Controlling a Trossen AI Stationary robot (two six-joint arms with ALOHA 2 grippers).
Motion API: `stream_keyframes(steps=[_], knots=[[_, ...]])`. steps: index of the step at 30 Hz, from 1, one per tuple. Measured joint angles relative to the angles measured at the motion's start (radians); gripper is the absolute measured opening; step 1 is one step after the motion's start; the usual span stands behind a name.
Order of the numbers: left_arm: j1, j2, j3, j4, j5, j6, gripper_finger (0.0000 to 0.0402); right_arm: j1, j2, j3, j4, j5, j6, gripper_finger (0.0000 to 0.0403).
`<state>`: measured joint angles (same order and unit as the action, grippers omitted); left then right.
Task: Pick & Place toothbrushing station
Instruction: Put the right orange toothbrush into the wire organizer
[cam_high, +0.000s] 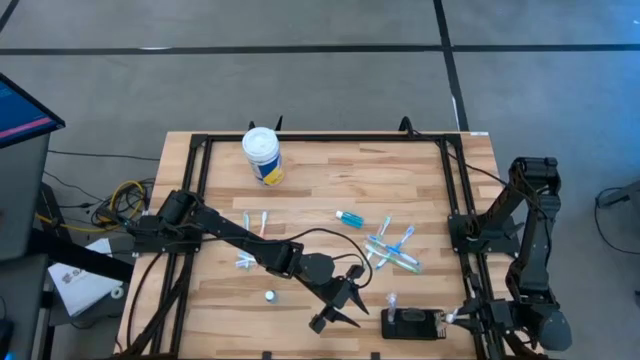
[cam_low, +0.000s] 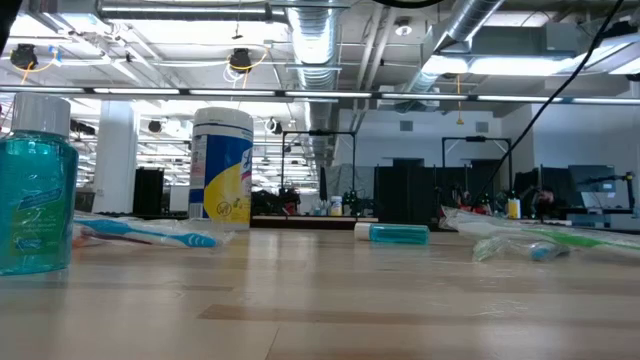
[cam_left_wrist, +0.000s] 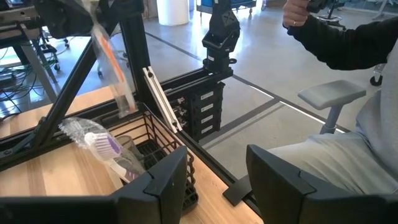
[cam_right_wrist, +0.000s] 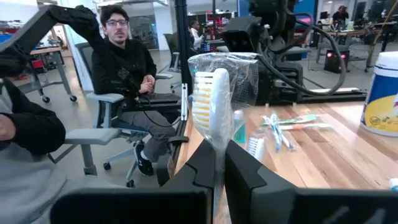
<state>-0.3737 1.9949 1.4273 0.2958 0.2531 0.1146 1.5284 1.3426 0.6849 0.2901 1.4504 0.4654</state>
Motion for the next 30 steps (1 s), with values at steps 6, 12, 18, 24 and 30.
stream_keyframes(steps=[6,12,18,24,30], knots=[[0.000,0.000,0.000,0.000,0.000,0.000,0.0159,-0.016,0.000,0.000,0.018,-0.030,-0.023,0.0006],[0.000,0.000,0.000,0.000,0.001,0.000,0.0159,-0.043,0.000,0.000,0.017,-0.092,-0.022,0.0005],[0.000,0.000,0.000,0.000,0.001,-0.009,0.0159,-0.045,0.000,0.000,0.003,-0.094,0.002,0.0007],[0.000,0.000,0.000,-0.001,0.002,-0.015,0.0159,-0.044,0.036,0.000,0.006,-0.093,0.021,0.0006],[0.000,0.000,0.000,-0.002,0.002,-0.015,0.0159,-0.043,0.067,0.000,0.007,-0.090,0.067,0.0008]])
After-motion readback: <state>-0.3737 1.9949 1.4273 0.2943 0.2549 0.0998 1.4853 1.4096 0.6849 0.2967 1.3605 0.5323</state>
